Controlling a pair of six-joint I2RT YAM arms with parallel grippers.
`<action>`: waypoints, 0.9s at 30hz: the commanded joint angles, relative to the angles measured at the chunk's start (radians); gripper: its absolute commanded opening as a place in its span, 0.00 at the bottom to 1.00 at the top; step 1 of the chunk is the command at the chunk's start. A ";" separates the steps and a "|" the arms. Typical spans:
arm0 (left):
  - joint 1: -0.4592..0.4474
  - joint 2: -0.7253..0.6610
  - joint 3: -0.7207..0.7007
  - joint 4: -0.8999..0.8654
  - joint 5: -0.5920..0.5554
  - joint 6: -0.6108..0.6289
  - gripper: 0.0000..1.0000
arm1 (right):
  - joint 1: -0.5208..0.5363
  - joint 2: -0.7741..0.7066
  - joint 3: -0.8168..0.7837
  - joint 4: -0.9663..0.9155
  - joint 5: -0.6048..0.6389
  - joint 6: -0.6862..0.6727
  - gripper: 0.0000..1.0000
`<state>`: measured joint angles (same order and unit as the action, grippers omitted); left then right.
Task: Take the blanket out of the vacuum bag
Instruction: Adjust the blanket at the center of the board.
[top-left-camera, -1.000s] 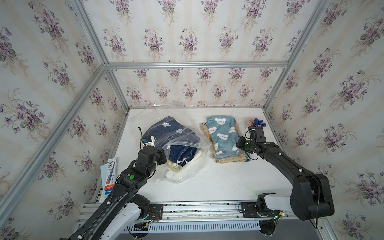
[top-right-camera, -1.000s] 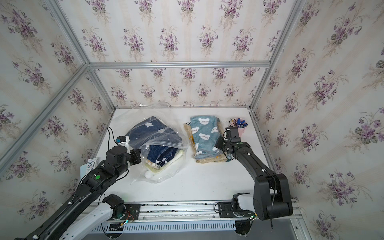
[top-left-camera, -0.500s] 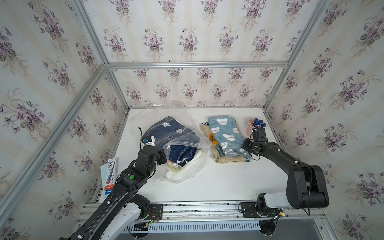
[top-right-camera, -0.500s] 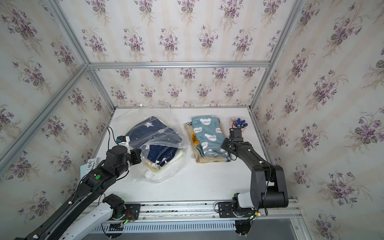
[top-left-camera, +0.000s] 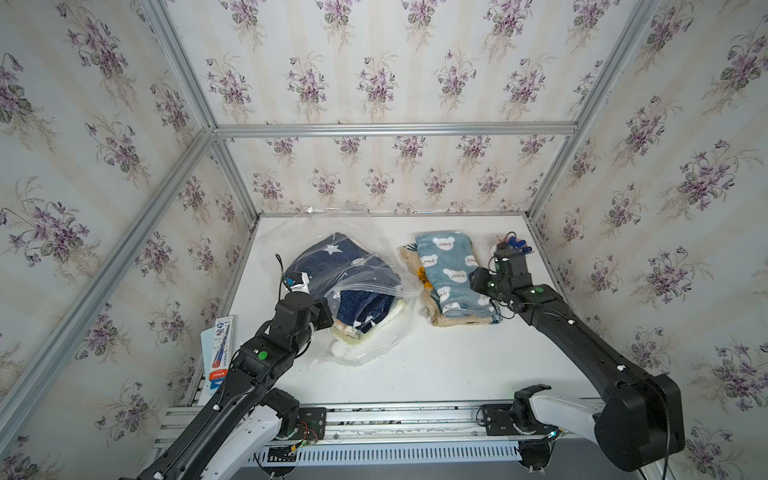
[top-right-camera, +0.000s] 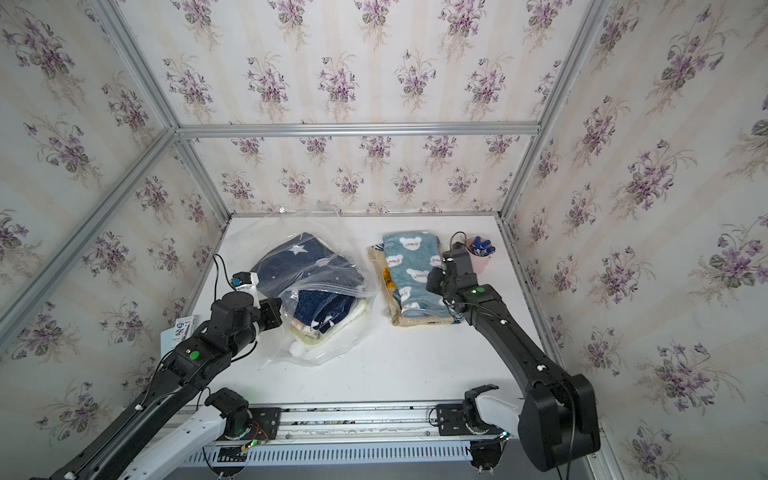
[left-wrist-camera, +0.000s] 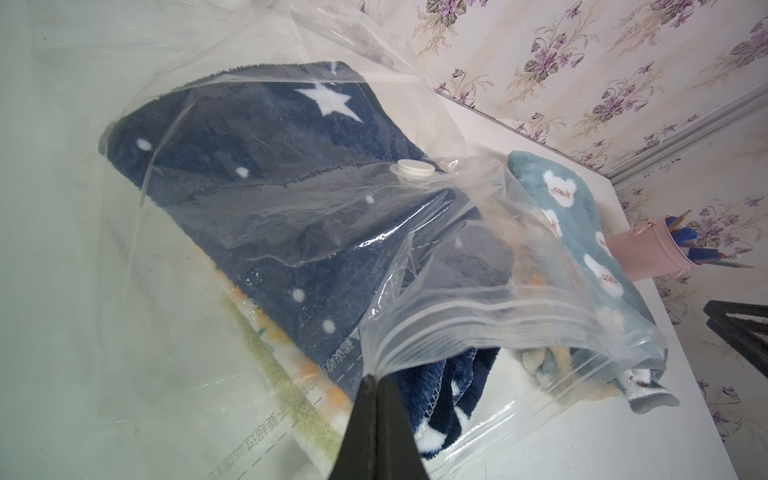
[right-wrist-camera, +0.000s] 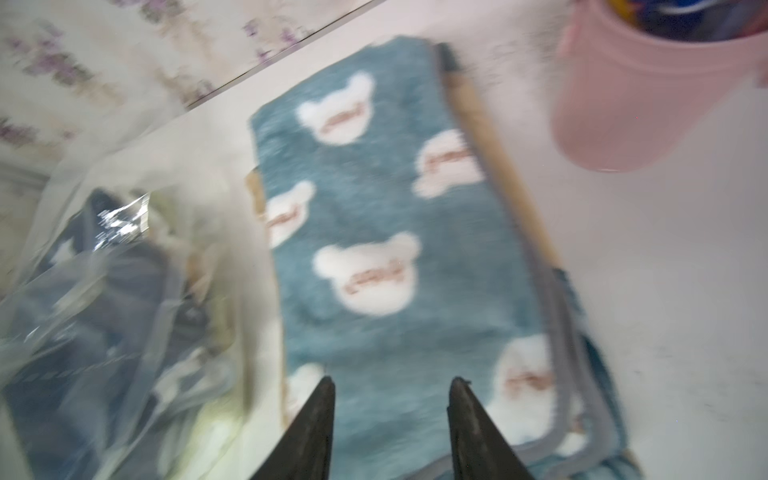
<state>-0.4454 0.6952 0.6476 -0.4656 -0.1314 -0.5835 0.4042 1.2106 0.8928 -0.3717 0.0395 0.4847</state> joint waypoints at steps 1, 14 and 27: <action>0.001 -0.006 0.009 -0.005 -0.004 -0.009 0.00 | 0.168 0.064 0.059 -0.125 0.152 -0.019 0.37; 0.001 -0.021 -0.005 -0.015 -0.023 -0.002 0.00 | 0.367 0.294 0.089 -0.200 0.465 -0.035 0.49; 0.001 -0.024 -0.015 -0.015 -0.047 0.009 0.00 | 0.316 0.416 0.128 -0.165 0.540 -0.065 0.47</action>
<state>-0.4454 0.6712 0.6338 -0.4908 -0.1581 -0.5835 0.7292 1.6226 1.0218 -0.5484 0.5285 0.4198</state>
